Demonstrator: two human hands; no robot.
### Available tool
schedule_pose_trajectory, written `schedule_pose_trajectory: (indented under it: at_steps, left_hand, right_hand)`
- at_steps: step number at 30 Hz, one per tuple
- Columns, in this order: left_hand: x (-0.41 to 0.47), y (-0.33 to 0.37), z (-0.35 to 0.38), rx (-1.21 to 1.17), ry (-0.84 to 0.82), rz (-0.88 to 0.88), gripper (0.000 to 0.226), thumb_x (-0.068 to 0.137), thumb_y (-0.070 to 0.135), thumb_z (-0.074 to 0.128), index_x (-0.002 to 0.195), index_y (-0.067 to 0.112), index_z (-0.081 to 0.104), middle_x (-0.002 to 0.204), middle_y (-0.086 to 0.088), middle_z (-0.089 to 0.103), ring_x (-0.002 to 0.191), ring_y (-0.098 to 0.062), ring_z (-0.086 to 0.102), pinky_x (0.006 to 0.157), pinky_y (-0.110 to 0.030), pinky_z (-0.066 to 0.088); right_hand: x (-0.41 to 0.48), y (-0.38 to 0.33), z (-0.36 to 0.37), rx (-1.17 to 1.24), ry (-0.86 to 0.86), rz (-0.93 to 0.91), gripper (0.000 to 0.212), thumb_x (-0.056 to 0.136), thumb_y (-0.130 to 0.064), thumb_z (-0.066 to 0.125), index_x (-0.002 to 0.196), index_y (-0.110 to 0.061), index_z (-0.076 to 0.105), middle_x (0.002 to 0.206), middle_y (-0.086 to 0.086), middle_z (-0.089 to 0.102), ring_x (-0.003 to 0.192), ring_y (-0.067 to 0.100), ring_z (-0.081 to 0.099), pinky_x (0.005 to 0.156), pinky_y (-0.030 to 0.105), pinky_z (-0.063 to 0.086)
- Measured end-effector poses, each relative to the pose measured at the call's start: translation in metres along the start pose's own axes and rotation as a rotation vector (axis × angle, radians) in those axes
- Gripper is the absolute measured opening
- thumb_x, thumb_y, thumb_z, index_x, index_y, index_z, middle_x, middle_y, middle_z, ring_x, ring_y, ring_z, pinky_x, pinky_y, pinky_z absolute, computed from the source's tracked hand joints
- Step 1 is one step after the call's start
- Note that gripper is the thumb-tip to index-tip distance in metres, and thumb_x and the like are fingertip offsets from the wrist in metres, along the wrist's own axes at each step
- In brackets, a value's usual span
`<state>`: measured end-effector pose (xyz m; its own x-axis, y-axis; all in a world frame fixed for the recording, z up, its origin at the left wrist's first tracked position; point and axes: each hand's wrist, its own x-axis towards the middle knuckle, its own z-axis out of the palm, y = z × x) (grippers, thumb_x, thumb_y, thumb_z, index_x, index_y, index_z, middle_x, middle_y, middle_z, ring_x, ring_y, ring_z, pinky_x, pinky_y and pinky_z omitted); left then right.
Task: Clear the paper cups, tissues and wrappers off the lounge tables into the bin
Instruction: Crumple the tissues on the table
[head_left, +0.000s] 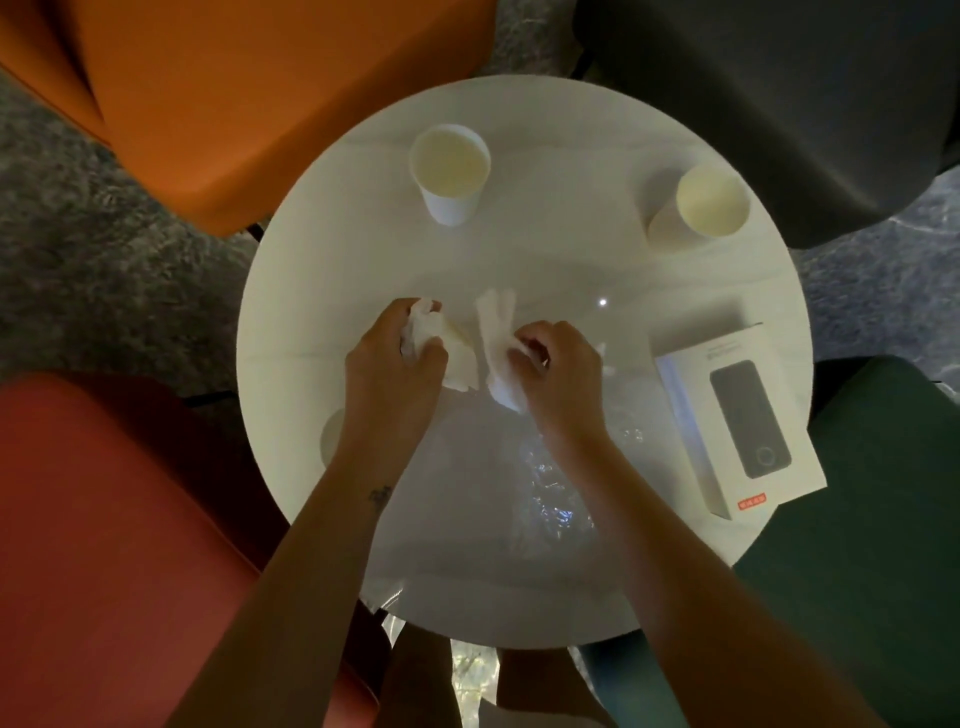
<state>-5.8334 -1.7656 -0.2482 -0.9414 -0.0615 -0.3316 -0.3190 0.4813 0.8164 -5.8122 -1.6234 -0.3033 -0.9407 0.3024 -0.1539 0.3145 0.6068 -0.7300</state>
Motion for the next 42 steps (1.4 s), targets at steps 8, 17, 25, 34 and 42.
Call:
schedule_pose_trajectory:
  at_steps: [8, 17, 25, 34, 42]
  left_hand:
    - [-0.007, 0.012, 0.012, -0.055, -0.131, 0.041, 0.018, 0.096, 0.018, 0.046, 0.11, 0.025, 0.055, 0.09, 0.012, 0.061, 0.084, -0.009, 0.062, 0.079, -0.037, 0.055]
    - [-0.01, 0.0, -0.004, -0.005, -0.088, 0.193, 0.03, 0.091, 0.003, 0.051, 0.1, 0.032, 0.055, 0.084, 0.026, 0.053, 0.076, 0.02, 0.054, 0.066, 0.004, 0.038]
    - [-0.019, -0.008, -0.045, 0.122, -0.056, 0.272, 0.015, 0.09, 0.0, 0.051, 0.09, 0.013, 0.043, 0.063, 0.014, 0.045, 0.055, 0.009, 0.051, 0.051, -0.005, 0.036]
    - [-0.043, -0.034, -0.084, 0.103, 0.059, 0.251, 0.009, 0.085, 0.004, 0.062, 0.089, 0.009, 0.067, 0.088, -0.002, 0.067, 0.083, -0.014, 0.061, 0.074, -0.023, 0.048]
    - [-0.06, -0.068, -0.086, -0.097, 0.033, 0.104, 0.053, 0.072, 0.02, 0.056, 0.125, 0.025, 0.05, 0.114, 0.027, 0.046, 0.108, 0.003, 0.045, 0.091, -0.011, 0.036]
  right_hand:
    - [-0.017, -0.042, -0.01, 0.302, 0.075, 0.041, 0.013, 0.079, -0.008, 0.069, 0.076, -0.014, 0.057, 0.077, -0.002, 0.06, 0.065, 0.012, 0.06, 0.058, 0.008, 0.043]
    - [-0.039, -0.045, -0.015, 0.394, -0.161, -0.022, 0.053, 0.072, -0.001, 0.073, 0.115, -0.02, 0.05, 0.114, 0.003, 0.058, 0.089, 0.005, 0.062, 0.076, 0.017, 0.051]
    - [-0.03, -0.078, -0.007, 0.123, -0.175, -0.239, 0.033, 0.072, -0.014, 0.075, 0.103, -0.017, 0.063, 0.093, -0.007, 0.066, 0.084, 0.005, 0.056, 0.077, 0.034, 0.049]
    - [-0.059, -0.086, 0.025, 0.184, -0.106, -0.31, 0.012, 0.07, -0.021, 0.073, 0.076, -0.015, 0.065, 0.066, -0.013, 0.059, 0.061, 0.007, 0.055, 0.054, 0.02, 0.044]
    - [-0.071, -0.079, 0.027, 0.204, 0.01, -0.295, 0.021, 0.071, -0.016, 0.076, 0.087, -0.011, 0.064, 0.077, -0.019, 0.059, 0.072, 0.002, 0.056, 0.06, 0.023, 0.046]
